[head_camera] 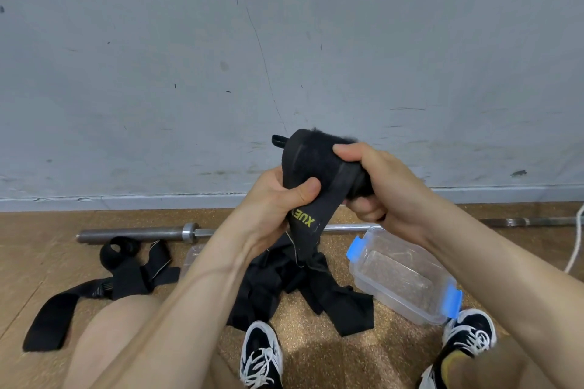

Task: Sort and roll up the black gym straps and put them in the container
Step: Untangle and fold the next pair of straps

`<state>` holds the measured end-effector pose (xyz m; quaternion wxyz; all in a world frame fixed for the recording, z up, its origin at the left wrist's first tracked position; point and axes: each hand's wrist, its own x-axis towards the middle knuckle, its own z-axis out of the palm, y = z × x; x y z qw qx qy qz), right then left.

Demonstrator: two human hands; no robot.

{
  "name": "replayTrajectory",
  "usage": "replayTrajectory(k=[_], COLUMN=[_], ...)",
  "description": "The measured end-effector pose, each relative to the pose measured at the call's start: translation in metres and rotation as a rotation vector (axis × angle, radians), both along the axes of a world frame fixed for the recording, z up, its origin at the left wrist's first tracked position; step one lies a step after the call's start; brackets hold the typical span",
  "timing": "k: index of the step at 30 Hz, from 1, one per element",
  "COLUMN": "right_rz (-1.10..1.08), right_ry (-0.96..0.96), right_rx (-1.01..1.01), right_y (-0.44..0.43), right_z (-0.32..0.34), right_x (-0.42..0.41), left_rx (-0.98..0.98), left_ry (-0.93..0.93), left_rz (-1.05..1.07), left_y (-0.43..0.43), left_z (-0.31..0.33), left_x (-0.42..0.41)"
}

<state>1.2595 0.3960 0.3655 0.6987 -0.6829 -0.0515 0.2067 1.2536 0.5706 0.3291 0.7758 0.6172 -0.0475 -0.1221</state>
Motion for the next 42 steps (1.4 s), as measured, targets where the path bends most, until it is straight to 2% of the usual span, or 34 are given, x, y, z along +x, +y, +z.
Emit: replayTrajectory(k=[6, 8, 9, 12, 13, 14, 17, 18, 22, 25, 32, 37, 40, 42], right_rz=[0.111, 0.157, 0.147, 0.071, 0.068, 0.112, 0.323, 0.301, 0.002, -0.043, -0.14, -0.225, -0.213, -0.204], right_ry=[0.292, 0.316, 0.276, -0.092, -0.236, -0.367, -0.71, -0.809, -1.047, -1.073, -1.07, -0.966, -0.864, -0.783], right_rx=[0.225, 0.208, 0.136, -0.263, -0.343, -0.425, -0.872, -0.95, -0.983, -1.05, -1.068, -1.022, -0.901, -0.831], right_y=[0.002, 0.002, 0.001, -0.011, -0.018, -0.022, -0.013, -0.006, 0.014, 0.014, -0.002, -0.021, -0.023, -0.023], right_z=[-0.006, -0.006, -0.004, 0.001, 0.005, 0.008, -0.001, -0.011, -0.04, -0.041, -0.028, -0.024, -0.028, -0.031], right_x=[0.001, 0.001, 0.001, 0.006, 0.007, 0.006, -0.006, -0.009, -0.004, -0.002, 0.011, 0.027, 0.031, 0.032], left_rx=[-0.051, -0.033, -0.004, 0.102, 0.124, 0.143, 0.193, 0.2, 0.163, 0.151, 0.205, 0.335, 0.331, 0.315], left_ry=[-0.009, -0.001, 0.011, 0.064, 0.087, 0.111, 0.19, 0.223, 0.29, 0.29, 0.2, 0.09, -0.028, -0.036], left_rz=[0.014, 0.039, 0.059, 0.169, 0.201, 0.225, 0.244, 0.245, 0.26, 0.224, -0.045, 0.06, 0.135, 0.173], left_y=[-0.002, -0.004, -0.004, -0.003, -0.004, -0.005, -0.011, -0.013, -0.016, -0.012, 0.014, 0.022, 0.026, 0.029], left_z=[0.009, 0.011, 0.013, 0.021, 0.023, 0.024, 0.023, 0.023, 0.022, 0.023, 0.025, 0.026, 0.032, 0.032], left_x=[-0.005, -0.007, -0.008, -0.008, -0.008, -0.008, -0.007, -0.007, -0.007, -0.005, -0.013, -0.012, -0.013, -0.013])
